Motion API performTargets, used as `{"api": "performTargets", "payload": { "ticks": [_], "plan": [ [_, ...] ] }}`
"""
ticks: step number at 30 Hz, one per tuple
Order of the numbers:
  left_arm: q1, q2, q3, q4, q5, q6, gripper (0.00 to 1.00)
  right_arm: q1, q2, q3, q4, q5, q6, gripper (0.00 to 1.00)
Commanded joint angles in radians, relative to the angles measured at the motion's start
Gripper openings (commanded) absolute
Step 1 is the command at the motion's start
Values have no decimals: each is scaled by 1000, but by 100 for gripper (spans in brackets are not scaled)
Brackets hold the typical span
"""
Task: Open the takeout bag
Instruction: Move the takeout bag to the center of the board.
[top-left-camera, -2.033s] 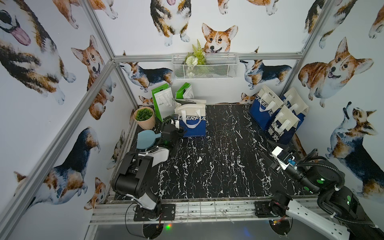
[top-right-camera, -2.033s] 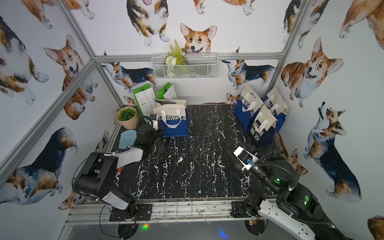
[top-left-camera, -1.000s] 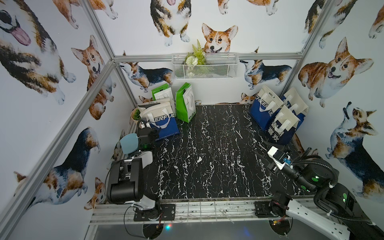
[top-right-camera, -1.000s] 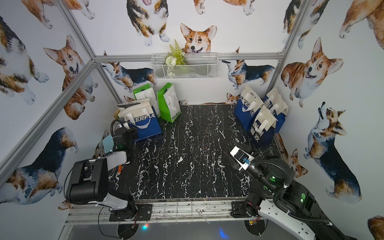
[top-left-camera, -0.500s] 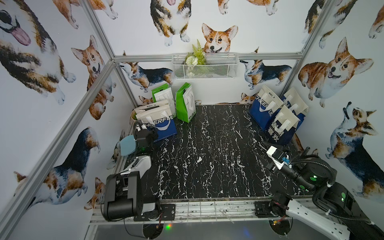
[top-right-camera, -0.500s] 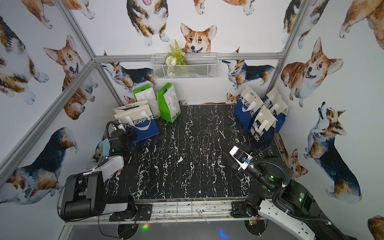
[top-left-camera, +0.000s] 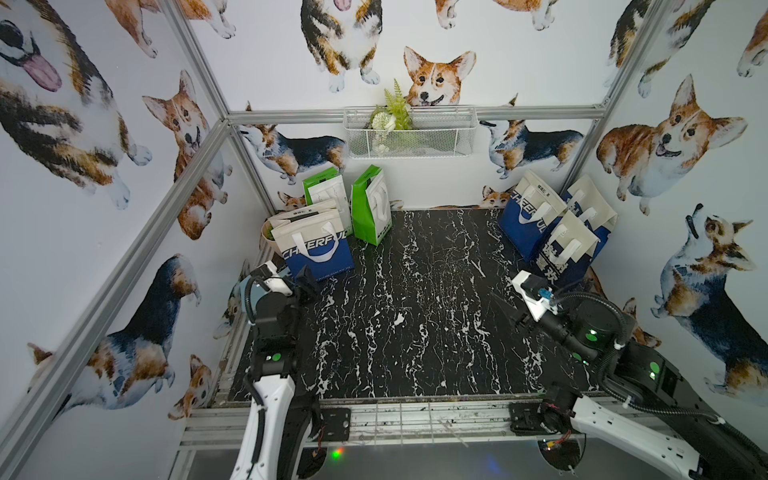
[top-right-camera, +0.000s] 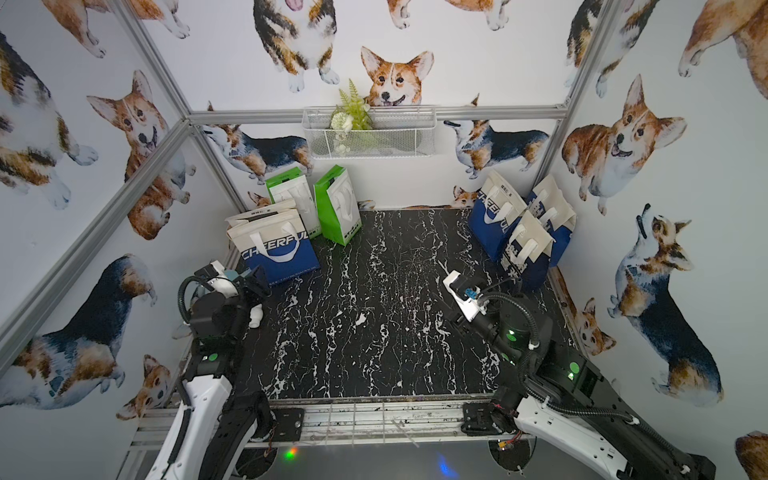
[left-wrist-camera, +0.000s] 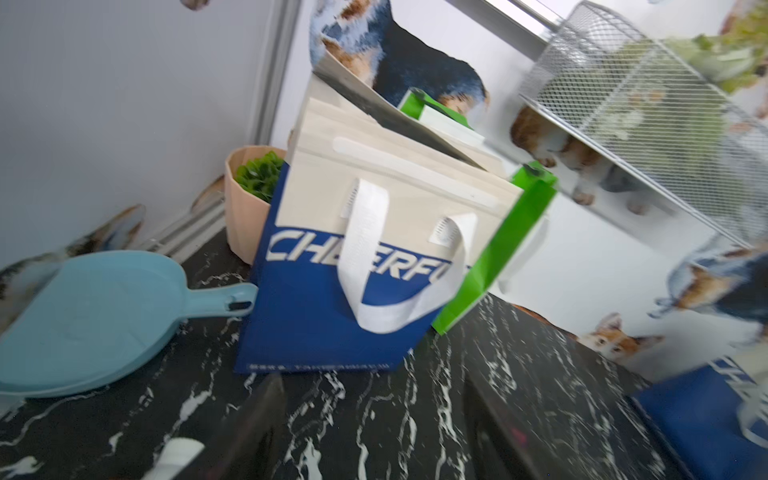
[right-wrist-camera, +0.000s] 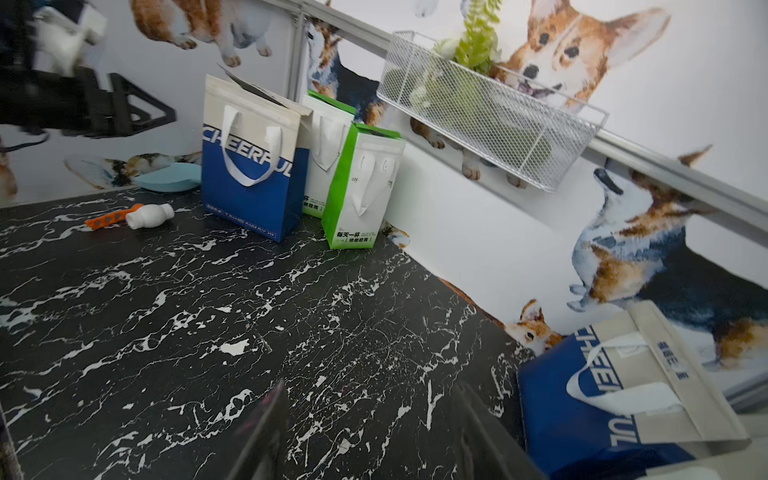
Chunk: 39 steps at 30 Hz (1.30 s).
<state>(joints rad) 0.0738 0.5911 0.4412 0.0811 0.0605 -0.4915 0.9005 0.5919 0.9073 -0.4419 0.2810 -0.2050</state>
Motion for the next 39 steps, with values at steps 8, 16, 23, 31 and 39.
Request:
{"api": "performTargets", "payload": {
  "ticks": [8, 16, 23, 31, 39],
  "plan": [
    [-288, 22, 236, -373, 354, 68, 66, -430, 276, 69, -8, 160, 540, 69],
    [-484, -66, 194, -409, 191, 141, 66, -669, 342, 99, -51, 197, 520, 72],
    [-492, -142, 160, -377, 173, 135, 66, -880, 349, 28, -69, 190, 565, 74],
    [-493, -154, 143, -362, 185, 125, 66, -1018, 511, 93, 10, 80, 548, 77],
    [-494, -178, 138, -361, 171, 123, 66, -1085, 685, 154, 93, -126, 526, 69]
  ]
}}
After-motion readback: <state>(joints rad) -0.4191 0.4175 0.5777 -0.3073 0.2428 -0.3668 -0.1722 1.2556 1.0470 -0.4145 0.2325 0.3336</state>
